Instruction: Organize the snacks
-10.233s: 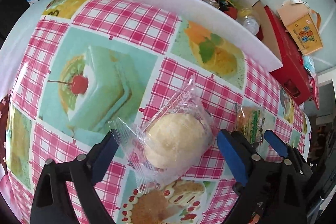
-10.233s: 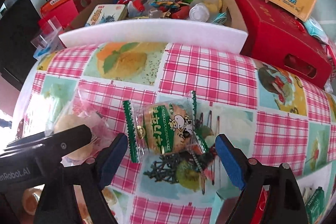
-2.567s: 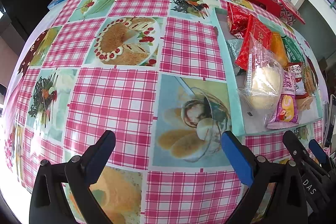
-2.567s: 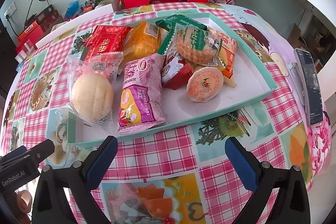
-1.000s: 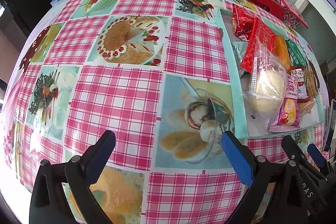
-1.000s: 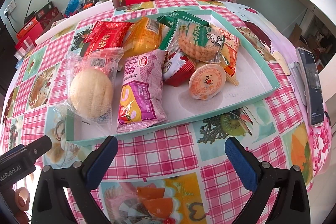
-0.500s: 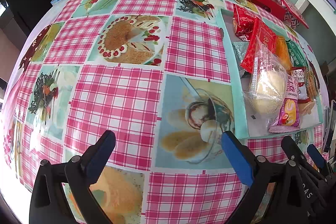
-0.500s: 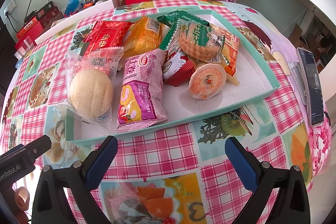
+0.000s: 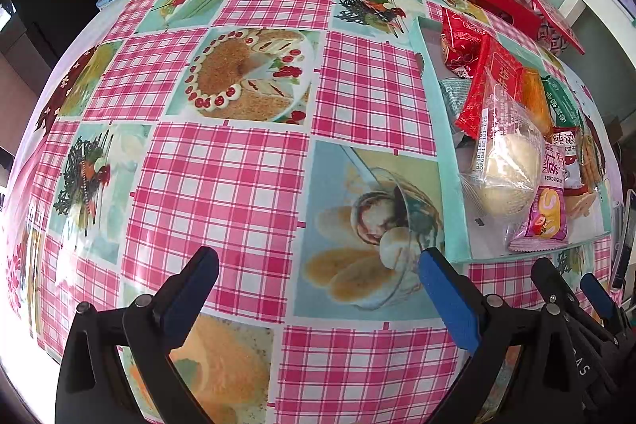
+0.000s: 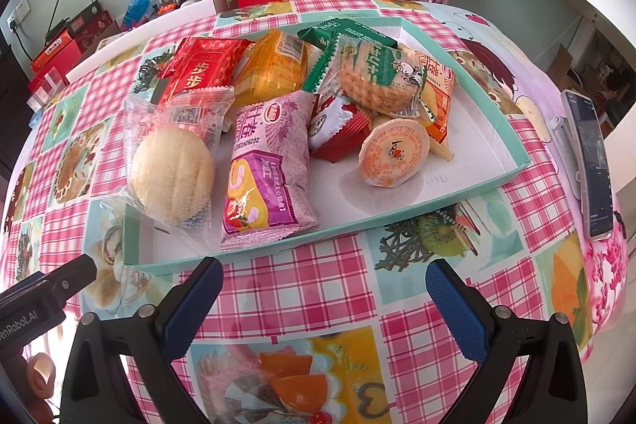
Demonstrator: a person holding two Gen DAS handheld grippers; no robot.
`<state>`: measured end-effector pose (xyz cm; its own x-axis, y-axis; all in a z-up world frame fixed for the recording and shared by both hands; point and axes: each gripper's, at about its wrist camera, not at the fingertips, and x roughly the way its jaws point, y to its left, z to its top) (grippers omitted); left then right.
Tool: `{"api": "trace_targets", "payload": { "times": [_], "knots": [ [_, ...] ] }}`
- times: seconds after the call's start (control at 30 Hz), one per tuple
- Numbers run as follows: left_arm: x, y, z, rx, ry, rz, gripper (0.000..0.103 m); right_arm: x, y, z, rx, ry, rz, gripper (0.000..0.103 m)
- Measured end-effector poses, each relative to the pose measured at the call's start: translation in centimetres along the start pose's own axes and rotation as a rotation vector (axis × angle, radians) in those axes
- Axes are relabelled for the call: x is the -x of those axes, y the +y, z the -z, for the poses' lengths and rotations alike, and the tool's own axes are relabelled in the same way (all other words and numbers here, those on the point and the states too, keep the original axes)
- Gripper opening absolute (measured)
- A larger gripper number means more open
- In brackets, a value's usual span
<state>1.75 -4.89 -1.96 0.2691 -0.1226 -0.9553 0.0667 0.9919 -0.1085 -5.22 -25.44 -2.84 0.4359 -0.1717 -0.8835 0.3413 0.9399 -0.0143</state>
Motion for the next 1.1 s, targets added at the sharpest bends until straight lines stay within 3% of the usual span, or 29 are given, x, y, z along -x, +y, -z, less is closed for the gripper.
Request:
{"api": "trace_targets", "payload": {
  "times": [1.1],
  "knots": [
    [-0.15, 0.26, -0.02, 0.002, -0.001, 0.002, 0.1, -0.1, 0.04, -0.1, 0.0, 0.004, 0.002, 0.103]
  ]
}}
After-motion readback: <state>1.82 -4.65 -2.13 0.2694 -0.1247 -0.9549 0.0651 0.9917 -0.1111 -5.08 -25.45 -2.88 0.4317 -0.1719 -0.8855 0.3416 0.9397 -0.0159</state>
